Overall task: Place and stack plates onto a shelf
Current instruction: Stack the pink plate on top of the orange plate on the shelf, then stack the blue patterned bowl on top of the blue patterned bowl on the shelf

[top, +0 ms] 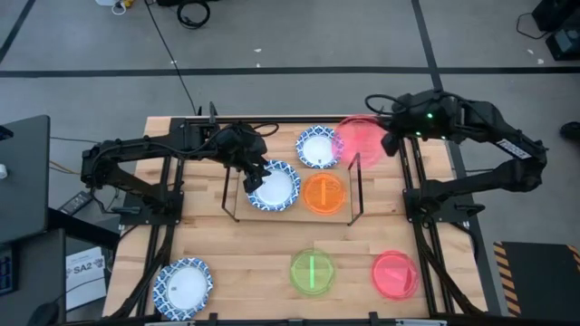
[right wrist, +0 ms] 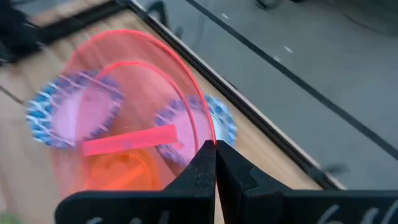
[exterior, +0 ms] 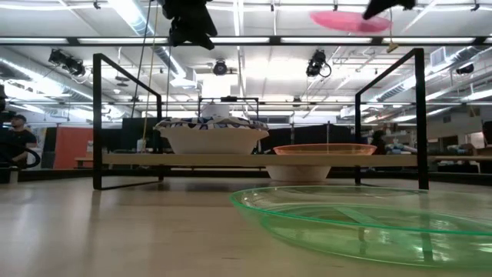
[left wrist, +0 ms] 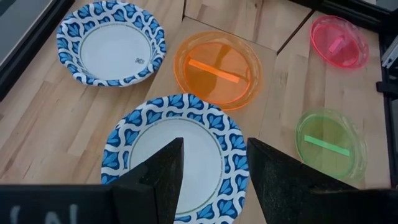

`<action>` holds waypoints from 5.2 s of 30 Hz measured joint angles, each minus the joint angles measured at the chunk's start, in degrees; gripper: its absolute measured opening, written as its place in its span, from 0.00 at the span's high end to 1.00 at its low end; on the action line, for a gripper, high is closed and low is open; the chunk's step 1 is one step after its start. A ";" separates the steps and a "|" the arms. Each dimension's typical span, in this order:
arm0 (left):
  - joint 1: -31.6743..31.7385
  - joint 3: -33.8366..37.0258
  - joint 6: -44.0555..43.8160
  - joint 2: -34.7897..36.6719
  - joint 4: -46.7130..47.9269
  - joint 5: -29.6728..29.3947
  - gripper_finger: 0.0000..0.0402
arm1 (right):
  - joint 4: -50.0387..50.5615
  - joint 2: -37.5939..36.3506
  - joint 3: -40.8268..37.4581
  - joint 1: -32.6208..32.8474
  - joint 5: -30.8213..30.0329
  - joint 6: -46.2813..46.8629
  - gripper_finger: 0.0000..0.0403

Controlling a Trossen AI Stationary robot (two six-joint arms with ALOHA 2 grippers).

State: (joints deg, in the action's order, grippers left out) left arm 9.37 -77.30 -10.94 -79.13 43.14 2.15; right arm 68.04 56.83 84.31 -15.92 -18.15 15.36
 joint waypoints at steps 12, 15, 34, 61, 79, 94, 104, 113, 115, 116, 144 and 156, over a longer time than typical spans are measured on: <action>0.00 0.00 0.00 0.00 -0.01 0.00 0.55 | -9.44 12.93 0.00 0.00 9.46 -9.60 0.98; 0.00 0.00 0.00 0.00 0.01 0.00 0.55 | -9.43 16.38 0.00 -0.02 10.96 -11.25 0.98; 0.00 0.00 -0.09 0.00 0.01 0.02 0.55 | -8.09 29.59 -0.01 -0.02 21.72 -18.90 0.98; -0.02 0.00 -0.42 0.00 -0.07 0.04 0.55 | -5.01 38.82 -0.11 -1.38 23.83 -26.06 0.98; -0.02 0.00 -0.36 0.00 -0.05 0.04 0.55 | -5.21 41.53 -0.11 -2.29 25.44 -26.06 0.98; -0.02 0.00 -0.36 0.00 -0.07 0.04 0.55 | -5.18 41.62 -0.14 -2.34 25.42 -25.87 0.98; -0.02 0.00 -0.37 0.00 -0.07 0.04 0.55 | -6.14 41.62 -3.48 -2.34 25.40 -25.96 0.98; -0.02 0.00 -0.37 0.00 -0.07 0.03 0.55 | -7.56 41.62 -3.48 -2.34 25.38 -25.86 0.95; -0.02 0.00 -0.35 0.00 -0.07 0.02 0.55 | -7.98 41.62 -3.48 -2.34 25.37 -25.86 0.95; -0.02 0.00 -0.35 0.00 -0.07 0.04 0.55 | -8.20 41.62 -3.48 -2.34 25.37 -25.86 0.95; -0.02 0.00 -0.31 0.00 -0.07 0.02 0.55 | -9.27 41.62 -3.48 -2.34 25.88 -25.84 0.69; -0.02 0.00 -0.31 0.00 -0.07 0.04 0.55 | -9.39 41.60 -3.47 -2.34 22.03 -25.84 0.60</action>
State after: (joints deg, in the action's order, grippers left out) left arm 9.34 -77.30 -11.25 -79.13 43.07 2.20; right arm 58.65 98.43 80.84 -18.26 3.88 -10.48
